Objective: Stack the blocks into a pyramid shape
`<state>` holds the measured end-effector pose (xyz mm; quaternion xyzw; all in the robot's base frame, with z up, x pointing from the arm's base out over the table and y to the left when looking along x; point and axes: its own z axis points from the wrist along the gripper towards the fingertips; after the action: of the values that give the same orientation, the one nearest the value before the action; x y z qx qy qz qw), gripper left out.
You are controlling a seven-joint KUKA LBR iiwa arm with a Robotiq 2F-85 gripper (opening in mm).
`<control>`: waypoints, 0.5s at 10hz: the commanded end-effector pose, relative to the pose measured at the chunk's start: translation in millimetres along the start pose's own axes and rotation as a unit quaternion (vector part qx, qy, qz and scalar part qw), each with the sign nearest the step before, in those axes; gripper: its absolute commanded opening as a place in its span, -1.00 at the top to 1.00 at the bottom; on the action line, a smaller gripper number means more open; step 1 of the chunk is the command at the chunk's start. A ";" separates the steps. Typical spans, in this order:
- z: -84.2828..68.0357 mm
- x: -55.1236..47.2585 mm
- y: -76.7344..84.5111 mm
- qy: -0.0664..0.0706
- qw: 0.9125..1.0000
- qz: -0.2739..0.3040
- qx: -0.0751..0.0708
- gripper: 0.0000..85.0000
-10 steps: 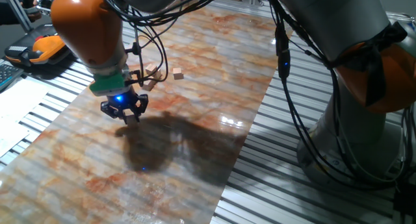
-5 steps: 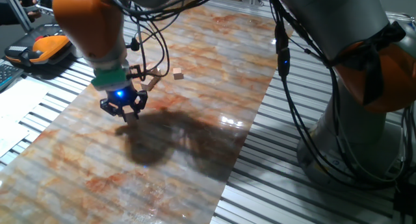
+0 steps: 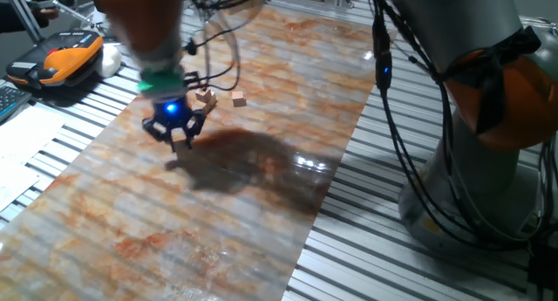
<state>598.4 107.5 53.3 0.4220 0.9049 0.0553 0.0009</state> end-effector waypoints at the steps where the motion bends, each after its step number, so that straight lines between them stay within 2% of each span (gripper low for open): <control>1: -3.9 -18.3 -15.9 -0.003 0.999 0.033 -0.005 1.00; 3: -16.6 -26.0 -20.2 -0.018 0.996 0.090 0.004 1.00; 5: -27.2 -27.1 -22.9 -0.031 0.992 0.123 0.018 1.00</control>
<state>597.0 69.7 77.4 0.5012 0.8649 0.0242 0.0146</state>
